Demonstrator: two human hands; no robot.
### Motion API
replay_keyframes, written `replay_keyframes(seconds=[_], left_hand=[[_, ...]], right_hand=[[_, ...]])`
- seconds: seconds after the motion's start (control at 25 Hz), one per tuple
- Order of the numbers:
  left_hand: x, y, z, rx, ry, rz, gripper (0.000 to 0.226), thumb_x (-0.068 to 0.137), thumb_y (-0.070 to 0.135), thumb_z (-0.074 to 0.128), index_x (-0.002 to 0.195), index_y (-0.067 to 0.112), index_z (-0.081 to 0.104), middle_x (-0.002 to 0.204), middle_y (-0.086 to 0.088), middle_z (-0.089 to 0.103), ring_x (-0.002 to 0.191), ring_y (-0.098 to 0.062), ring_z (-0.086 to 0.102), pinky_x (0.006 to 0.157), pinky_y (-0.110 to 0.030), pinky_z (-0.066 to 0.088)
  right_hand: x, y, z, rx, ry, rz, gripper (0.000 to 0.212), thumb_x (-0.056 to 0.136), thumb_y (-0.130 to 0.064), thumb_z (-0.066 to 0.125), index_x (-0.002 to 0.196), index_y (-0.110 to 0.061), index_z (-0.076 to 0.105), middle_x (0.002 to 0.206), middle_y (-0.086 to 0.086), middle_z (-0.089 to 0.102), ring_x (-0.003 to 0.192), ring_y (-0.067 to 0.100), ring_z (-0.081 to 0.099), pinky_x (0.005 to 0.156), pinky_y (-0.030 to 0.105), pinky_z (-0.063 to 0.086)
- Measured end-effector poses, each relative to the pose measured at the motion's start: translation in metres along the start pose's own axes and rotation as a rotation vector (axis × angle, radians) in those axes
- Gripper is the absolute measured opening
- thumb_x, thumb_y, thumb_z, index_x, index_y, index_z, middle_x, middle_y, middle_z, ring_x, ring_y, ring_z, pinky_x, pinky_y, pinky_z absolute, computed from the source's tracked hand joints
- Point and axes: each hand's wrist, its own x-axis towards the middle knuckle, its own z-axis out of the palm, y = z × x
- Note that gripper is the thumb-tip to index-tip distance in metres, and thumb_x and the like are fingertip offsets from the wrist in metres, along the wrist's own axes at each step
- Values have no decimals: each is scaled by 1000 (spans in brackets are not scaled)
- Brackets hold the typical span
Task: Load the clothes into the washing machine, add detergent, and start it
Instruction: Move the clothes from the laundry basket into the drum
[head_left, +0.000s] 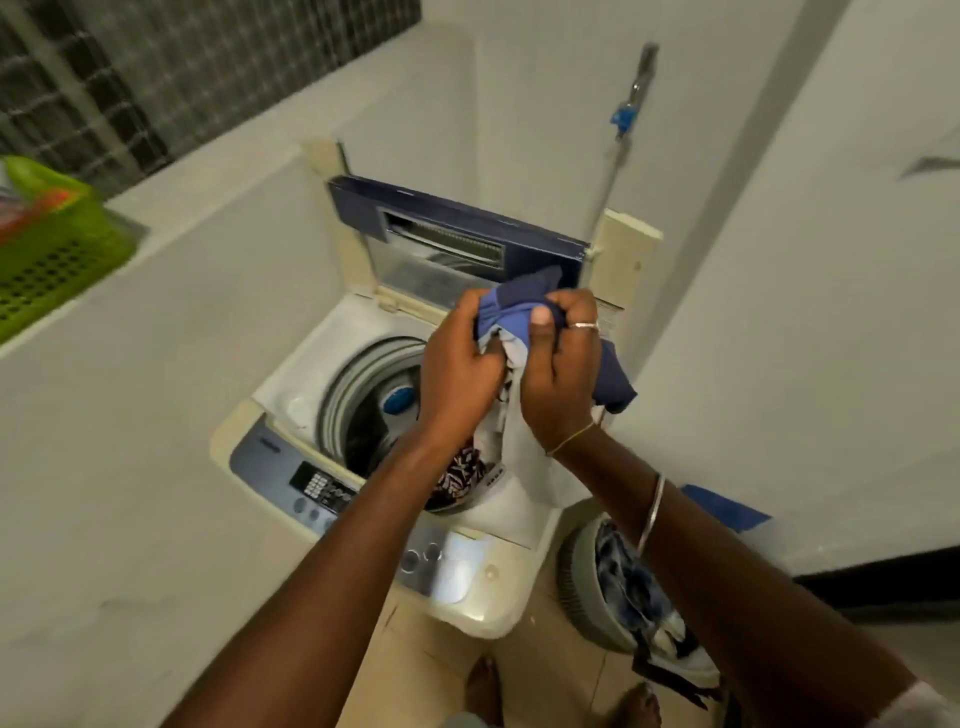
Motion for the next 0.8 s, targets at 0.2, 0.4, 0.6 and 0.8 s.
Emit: replay_keyframes(seconds=[0.2, 0.4, 0.6, 0.8], left_hand=[[30, -13, -78, 24, 175, 3, 29, 89, 22, 62, 114, 35, 57, 100, 10, 69, 89, -12, 66, 80, -39, 57], [37, -82, -96, 92, 38, -114, 40, 91, 29, 63, 130, 27, 53, 118, 4, 67, 105, -14, 64, 89, -30, 52], [14, -165, -79, 388, -318, -369, 66, 82, 8, 70, 143, 10, 45, 140, -8, 52, 130, -25, 49, 103, -25, 37], [-2, -151, -13, 300, -101, -241, 30, 95, 15, 61, 124, 12, 62, 118, -4, 66, 107, -18, 63, 93, -26, 48]], right_hand=[[11, -38, 84, 101, -91, -52, 14, 101, -16, 44, 102, -5, 52, 93, 13, 56, 84, 25, 55, 76, 33, 47], [-6, 5, 121, -81, -301, 41, 20, 102, -22, 46, 106, -5, 56, 101, 11, 59, 92, 23, 56, 84, 29, 46], [-47, 107, 92, -490, -816, 317, 46, 93, -41, 52, 131, -15, 57, 130, 10, 60, 121, 30, 54, 106, 43, 43], [-60, 130, 34, -378, -649, 407, 34, 97, -28, 57, 129, -18, 60, 125, 3, 65, 115, 19, 60, 104, 32, 46]])
